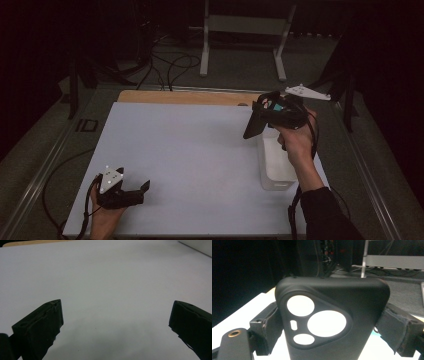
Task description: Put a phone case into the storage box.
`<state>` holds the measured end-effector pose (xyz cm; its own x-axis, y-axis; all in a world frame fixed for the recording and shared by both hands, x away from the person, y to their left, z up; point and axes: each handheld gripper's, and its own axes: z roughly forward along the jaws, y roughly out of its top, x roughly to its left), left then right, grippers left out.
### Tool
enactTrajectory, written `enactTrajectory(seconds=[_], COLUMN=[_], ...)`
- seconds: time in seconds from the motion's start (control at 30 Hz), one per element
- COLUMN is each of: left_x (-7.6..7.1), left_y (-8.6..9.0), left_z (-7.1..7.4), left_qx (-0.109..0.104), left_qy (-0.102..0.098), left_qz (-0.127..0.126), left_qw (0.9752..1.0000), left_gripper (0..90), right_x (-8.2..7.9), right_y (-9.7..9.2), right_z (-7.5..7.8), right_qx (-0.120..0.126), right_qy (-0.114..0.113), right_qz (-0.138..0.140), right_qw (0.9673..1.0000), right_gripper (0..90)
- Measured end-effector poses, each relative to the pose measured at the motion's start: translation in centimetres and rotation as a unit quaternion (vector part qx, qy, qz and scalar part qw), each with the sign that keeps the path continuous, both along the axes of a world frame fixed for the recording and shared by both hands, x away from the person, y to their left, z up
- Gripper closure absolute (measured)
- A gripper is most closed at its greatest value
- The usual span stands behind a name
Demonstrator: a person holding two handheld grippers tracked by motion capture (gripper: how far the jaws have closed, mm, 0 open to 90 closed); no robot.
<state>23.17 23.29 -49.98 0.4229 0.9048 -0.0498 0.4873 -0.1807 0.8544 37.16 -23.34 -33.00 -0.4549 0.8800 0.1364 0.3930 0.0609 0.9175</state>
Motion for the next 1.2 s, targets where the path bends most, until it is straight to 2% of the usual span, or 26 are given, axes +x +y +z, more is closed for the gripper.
enactTrajectory(seconds=[0.4,0.7,1.0,1.2], left_x=[0.0,0.0,0.0,0.0], left_y=[0.0,0.0,0.0,0.0], left_z=[0.0,-0.1,-0.1,-0.1], left_qx=[0.000,-0.001,-0.001,0.000], left_qy=[-0.001,-0.002,-0.001,-0.001], left_qz=[0.002,0.003,0.005,0.004], left_qw=[1.0000,1.0000,1.0000,1.0000], left_gripper=[0.0,0.0,0.0,0.0], right_x=[1.7,2.8,3.9,4.8], right_y=[-0.9,-1.3,-2.0,-2.4], right_z=[-0.1,0.0,0.1,-0.4], right_qx=[-0.011,-0.025,-0.034,-0.043], right_qy=[0.007,0.004,0.002,0.010], right_qz=[-0.035,-0.062,-0.093,-0.112], right_qw=[0.9993,0.9977,0.9951,0.9927], right_gripper=[13.8,13.8,13.7,13.7])
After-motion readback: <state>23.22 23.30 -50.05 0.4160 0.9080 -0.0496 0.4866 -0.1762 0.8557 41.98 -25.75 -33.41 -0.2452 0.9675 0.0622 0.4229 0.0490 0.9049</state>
